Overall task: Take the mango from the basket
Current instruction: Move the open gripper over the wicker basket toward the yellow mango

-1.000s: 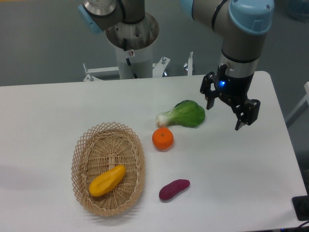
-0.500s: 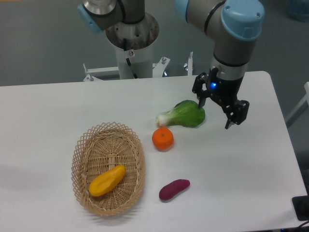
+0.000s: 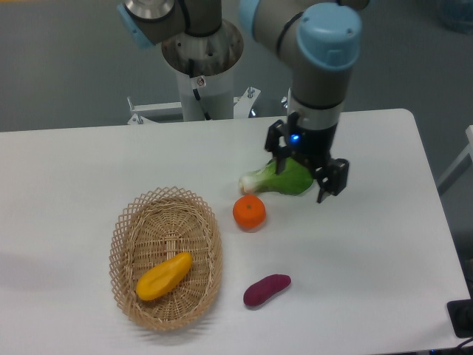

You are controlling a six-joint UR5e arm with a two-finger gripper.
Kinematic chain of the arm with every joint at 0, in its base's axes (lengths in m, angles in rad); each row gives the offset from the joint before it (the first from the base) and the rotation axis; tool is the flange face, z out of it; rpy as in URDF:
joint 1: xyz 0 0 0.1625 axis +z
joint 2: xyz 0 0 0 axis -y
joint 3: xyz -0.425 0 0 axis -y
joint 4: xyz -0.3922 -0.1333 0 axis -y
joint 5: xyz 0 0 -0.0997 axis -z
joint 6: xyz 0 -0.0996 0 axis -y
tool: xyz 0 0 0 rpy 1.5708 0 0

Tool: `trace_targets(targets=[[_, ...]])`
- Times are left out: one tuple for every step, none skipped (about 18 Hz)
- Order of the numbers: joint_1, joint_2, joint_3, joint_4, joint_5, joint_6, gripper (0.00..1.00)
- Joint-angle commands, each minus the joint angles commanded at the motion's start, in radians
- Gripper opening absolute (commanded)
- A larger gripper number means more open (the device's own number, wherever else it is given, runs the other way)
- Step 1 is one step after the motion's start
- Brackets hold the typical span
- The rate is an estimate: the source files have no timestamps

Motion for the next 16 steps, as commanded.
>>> trace_targets(targets=[[-0.021,0.0,-0.009,0.018,0.0,-0.035,1.0],[-0.04,-0.003,-0.02,0.046,0.003,-0.067,1.0],[-0.055,-0.003,-0.037,0.07,0.003,-0.097,1.0],[-0.072,-0.005,-0.052,0.098,0.005,-0.123,1.0],[-0.092,-0.008,-0.069,0.12,0.005,-0.149,1.0],[-0.115,-0.012,-0.084,0.143,0.006,-0.173,1.0],[-0.132,-0.014,-0.104,0.17,0.008,-0.198,1.0],[-0.149,-0.021,-0.121,0.198,0.008,-0.224,1.0],[-0.17,-0.04,-0.126,0.227,0.008,-0.259,1.0],[-0.198,-0.064,-0.126,0.248,0.008,-0.298,1.0],[-0.218,-0.089,-0.124,0.258,0.009,-0.327,1.0],[-0.229,-0.113,-0.115,0.258,0.009,-0.341,1.0],[-0.242,-0.139,-0.103,0.255,0.008,-0.338,1.0],[-0.255,-0.164,-0.086,0.252,0.006,-0.332,1.0],[-0.275,-0.184,-0.077,0.25,0.008,-0.335,1.0],[-0.285,-0.196,-0.071,0.247,0.008,-0.333,1.0]])
